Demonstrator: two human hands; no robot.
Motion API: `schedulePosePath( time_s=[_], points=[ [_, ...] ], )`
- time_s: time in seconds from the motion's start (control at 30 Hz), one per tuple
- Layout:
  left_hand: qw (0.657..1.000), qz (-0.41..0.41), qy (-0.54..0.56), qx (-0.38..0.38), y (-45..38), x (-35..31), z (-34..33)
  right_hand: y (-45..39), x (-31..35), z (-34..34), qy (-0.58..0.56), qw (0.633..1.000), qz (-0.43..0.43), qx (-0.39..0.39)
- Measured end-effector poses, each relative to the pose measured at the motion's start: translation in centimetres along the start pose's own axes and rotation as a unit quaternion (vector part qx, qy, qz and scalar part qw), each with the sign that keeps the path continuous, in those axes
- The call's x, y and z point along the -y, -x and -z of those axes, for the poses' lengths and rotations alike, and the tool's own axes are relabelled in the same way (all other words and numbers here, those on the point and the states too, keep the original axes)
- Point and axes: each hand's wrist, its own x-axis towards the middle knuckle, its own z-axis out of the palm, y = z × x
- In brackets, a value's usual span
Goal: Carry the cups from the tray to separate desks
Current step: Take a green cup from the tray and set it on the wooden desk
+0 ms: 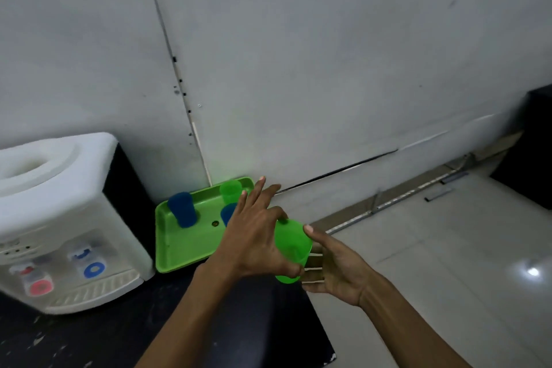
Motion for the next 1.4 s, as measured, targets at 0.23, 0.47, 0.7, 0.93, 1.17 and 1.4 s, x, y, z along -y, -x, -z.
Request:
schedulePosePath(
  time_s=[0.23, 0.47, 0.7, 0.93, 1.17, 1.4],
  points=[
    [0.994, -0.092, 0.049, 0.035, 0.1, -4.7, -2.0, 5.5, -3.4, 2.6, -0.075, 0.992, 0.046, -0.096],
    [0.97, -0.195, 0.122, 0.084, 1.0, -12.0, -4.5, 13.3, -8.0, 6.0, -0.166, 0.96, 0.081, -0.209],
    [0.932, -0.308, 0.148, 0.123, 1.5, -22.7, -6.5, 22.0, -12.0, 11.5, -0.231, 0.908, 0.123, -0.327],
    [0.89, -0.407, 0.154, 0.137, 0.8, -35.2, -11.3, 30.3, -16.0, 19.4, -0.272, 0.862, 0.144, -0.403],
    [0.859, -0.461, 0.15, 0.165, 0.2, -48.7, -16.3, 38.6, -19.9, 28.8, -0.293, 0.822, 0.155, -0.463],
    [0.82, -0.511, 0.151, 0.209, 0.5, -61.0, -19.7, 46.5, -23.1, 35.7, -0.321, 0.78, 0.161, -0.513]
  ],
)
